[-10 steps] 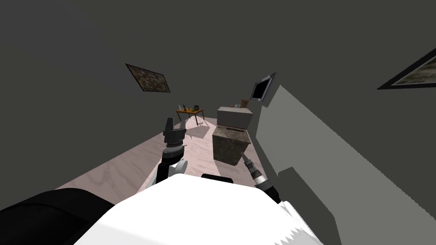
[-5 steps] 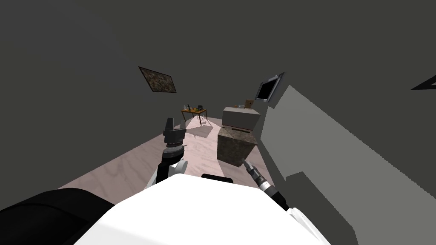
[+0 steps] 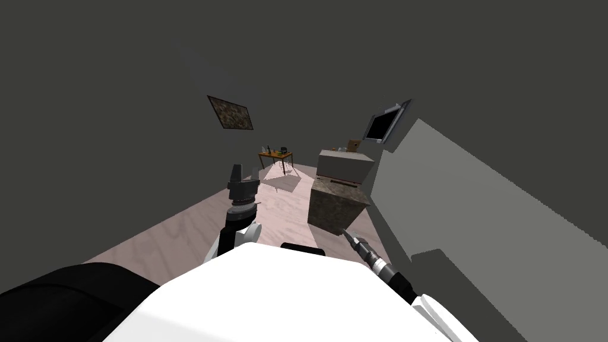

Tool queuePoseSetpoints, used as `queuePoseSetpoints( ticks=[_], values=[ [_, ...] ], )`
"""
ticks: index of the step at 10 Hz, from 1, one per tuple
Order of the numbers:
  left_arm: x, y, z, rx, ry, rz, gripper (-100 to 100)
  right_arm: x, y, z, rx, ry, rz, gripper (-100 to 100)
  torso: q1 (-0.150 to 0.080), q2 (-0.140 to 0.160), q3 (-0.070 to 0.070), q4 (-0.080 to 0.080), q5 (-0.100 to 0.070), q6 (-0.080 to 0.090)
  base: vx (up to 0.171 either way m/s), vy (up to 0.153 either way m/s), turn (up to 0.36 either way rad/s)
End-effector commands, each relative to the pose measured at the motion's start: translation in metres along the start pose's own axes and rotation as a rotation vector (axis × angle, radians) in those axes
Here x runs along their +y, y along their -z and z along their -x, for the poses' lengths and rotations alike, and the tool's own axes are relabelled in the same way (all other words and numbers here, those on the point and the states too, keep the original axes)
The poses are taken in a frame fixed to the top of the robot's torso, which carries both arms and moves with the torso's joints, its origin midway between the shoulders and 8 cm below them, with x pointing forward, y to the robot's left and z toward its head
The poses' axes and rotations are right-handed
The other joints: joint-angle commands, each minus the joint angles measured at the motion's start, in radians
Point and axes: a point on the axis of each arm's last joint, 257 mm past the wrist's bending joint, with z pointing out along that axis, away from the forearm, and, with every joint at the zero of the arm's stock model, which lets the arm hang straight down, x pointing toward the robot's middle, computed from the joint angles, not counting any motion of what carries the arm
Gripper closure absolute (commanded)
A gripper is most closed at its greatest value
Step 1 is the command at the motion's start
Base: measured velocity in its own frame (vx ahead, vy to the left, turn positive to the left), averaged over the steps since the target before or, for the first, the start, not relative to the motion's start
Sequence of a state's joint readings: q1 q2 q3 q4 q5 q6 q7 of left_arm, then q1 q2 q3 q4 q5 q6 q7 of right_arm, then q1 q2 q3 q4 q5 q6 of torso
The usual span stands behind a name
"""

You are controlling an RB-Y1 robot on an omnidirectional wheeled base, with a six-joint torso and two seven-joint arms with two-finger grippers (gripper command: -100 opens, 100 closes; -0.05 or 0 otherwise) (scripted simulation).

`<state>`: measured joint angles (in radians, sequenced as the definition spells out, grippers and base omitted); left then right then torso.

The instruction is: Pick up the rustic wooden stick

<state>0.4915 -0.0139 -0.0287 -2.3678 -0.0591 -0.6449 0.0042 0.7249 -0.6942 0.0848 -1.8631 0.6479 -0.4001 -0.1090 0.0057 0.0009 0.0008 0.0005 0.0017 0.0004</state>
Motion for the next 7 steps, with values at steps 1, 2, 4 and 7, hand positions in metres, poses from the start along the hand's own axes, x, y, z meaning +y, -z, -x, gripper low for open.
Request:
queuePoseSetpoints(
  ticks=[1,2,4,7],
  values=[
    [0.0,0.0,0.0,0.0,0.0,0.0,0,-0.026,0.015,-0.008,0.061,0.083,-0.047,-100,0.0,0.0,0.0,0.0,0.0,0.0,0.035,0.141,0.107],
    [0.0,0.0,0.0,0.0,0.0,0.0,0,-0.028,0.017,-0.007,0.073,0.098,-0.046,-100,0.001,-0.001,-0.001,0.0,0.0,0.0,0.027,0.107,0.059],
    [0.0,0.0,0.0,0.0,0.0,0.0,0,-0.054,0.03,-0.011,0.136,0.183,-0.085,-100,0.0,-0.002,-0.001,0.0,0.0,-0.001,0.039,0.106,0.101],
    [0.0,0.0,0.0,0.0,0.0,0.0,0,-0.079,0.046,-0.013,0.2,0.268,-0.122,-100,-0.001,-0.002,-0.001,0.0,0.0,0.0,0.029,0.084,0.056]
  ],
)
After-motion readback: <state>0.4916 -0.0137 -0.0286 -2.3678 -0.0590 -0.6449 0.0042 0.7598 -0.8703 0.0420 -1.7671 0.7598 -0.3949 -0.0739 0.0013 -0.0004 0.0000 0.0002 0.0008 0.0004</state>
